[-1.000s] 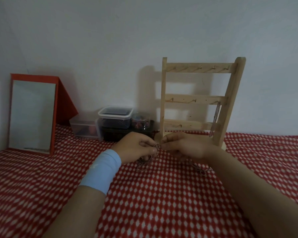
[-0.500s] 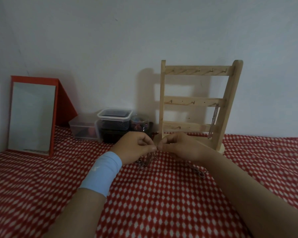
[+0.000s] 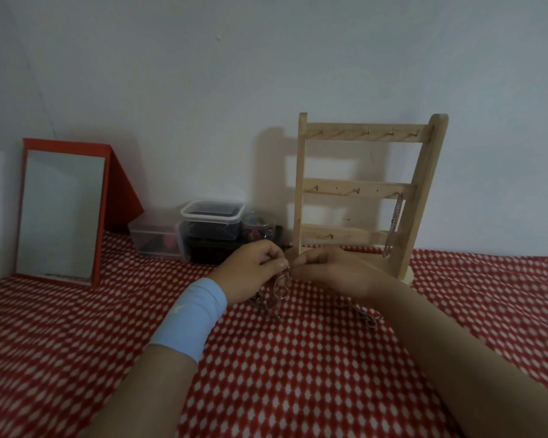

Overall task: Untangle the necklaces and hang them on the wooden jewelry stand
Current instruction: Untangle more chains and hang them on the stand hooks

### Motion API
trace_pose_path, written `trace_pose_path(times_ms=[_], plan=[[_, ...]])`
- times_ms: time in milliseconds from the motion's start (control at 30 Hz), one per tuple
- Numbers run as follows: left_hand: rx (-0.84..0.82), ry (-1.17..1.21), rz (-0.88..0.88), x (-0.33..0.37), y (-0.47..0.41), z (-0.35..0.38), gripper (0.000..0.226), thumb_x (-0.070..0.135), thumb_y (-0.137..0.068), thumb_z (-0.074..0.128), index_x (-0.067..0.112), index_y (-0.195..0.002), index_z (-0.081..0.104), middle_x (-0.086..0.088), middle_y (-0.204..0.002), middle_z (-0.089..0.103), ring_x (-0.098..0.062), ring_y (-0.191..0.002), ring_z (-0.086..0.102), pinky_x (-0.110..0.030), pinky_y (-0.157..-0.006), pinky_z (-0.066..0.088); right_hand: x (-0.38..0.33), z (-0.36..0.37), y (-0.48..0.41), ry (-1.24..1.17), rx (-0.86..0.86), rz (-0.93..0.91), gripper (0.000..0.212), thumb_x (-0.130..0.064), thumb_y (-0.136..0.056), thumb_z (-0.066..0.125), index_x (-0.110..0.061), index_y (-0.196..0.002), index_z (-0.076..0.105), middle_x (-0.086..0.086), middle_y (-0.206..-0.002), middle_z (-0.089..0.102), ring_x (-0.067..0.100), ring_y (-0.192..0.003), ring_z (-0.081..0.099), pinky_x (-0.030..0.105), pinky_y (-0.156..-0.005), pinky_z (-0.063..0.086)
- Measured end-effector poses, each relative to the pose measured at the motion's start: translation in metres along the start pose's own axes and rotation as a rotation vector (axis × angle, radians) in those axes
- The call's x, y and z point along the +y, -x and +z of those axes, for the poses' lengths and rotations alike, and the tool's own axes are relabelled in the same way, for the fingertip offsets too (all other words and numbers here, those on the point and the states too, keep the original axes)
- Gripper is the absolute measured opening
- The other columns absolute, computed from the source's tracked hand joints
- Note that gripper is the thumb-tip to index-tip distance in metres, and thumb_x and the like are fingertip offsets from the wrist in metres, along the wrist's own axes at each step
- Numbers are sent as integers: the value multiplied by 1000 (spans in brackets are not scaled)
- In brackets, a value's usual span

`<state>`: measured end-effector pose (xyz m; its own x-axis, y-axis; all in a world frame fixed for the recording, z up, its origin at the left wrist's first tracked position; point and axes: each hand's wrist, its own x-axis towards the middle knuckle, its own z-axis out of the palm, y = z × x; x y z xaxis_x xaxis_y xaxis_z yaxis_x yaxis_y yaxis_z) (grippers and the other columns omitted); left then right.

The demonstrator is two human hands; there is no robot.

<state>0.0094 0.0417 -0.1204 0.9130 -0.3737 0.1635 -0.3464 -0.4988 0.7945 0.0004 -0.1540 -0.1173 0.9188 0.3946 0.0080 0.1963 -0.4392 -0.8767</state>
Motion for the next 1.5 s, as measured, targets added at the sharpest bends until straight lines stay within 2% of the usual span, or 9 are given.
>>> trace_pose_path(times_ms=[67, 233, 367, 467, 633, 900, 1033, 1367, 1500], plan=[[-24, 6, -9, 3, 2, -1, 11, 25, -98, 54, 18, -95, 63, 3, -80, 71, -5, -73, 67, -21, -73, 53, -1, 0, 3, -61, -40, 9, 38, -42, -99, 61, -37, -63, 73, -14, -61, 65, 1, -57, 60, 19, -65, 44], [13, -101, 10, 0, 0, -2, 10, 27, -98, 53, 27, -90, 60, 2, -85, 70, -14, -82, 67, -37, -84, 55, -3, 1, 0, 14, -2, 9, 15, -32, -92, 73, -19, -95, 81, -2, -97, 80, 11, -94, 74, 33, -96, 54], [15, -140, 2, 2, 3, 1, 12, 27, -99, 52, 24, -89, 59, 1, -68, 70, -11, -68, 67, -33, -78, 54, -10, -3, 5, 114, -76, 104, 16, -34, -94, 70, -21, -97, 79, -17, -69, 74, -8, -60, 66, 13, -64, 47], [71, -173, 14, 1, 3, 4, 8, 27, -96, 57, 25, -88, 59, 7, -72, 65, -5, -66, 60, -23, -66, 47, -11, -1, 6, 105, -72, 172, 26, -32, -97, 67, -9, -101, 77, -13, -49, 61, -4, -40, 51, 10, -45, 39], [185, -282, 108, -4, 5, -2, 16, 17, -86, 69, 29, -90, 58, 12, -94, 57, 0, -78, 54, -12, -69, 41, -8, 4, 6, 19, -40, 180, 34, -41, -95, 68, -10, -83, 75, -4, -53, 52, 8, -45, 42, 19, -49, 36], [154, -298, -48, 10, 4, 0, 24, 52, -77, 73, 28, -72, 69, 12, -75, 67, -1, -74, 62, -20, -66, 46, -2, 8, -2, -366, 90, 195, 24, -35, -95, 69, -20, -79, 78, 7, -75, 58, 11, -55, 46, 23, -47, 32], [194, -218, -67, 10, 4, 0, 19, 43, -83, 72, 25, -78, 76, 13, -77, 70, 1, -76, 64, -21, -75, 51, -1, 11, -5, -445, 132, 225, 20, -35, -94, 70, -16, -87, 76, 4, -79, 62, 9, -51, 45, 21, -44, 29], [160, 93, -184, 8, 4, -4, 10, 23, -84, 74, 29, -78, 76, 12, -78, 73, -2, -79, 66, -22, -84, 52, -2, 16, -4, -339, 211, 154, 18, -25, -96, 69, -9, -97, 77, 4, -68, 65, 7, -42, 41, 21, -41, 31], [179, -66, -205, 7, 1, -2, 17, 23, -91, 64, 30, -76, 69, 12, -84, 67, -6, -88, 63, -26, -90, 49, -1, 21, -7, -160, 266, 114, 11, -15, -94, 70, -8, -87, 76, -11, -51, 61, 2, -37, 44, 15, -42, 35]])
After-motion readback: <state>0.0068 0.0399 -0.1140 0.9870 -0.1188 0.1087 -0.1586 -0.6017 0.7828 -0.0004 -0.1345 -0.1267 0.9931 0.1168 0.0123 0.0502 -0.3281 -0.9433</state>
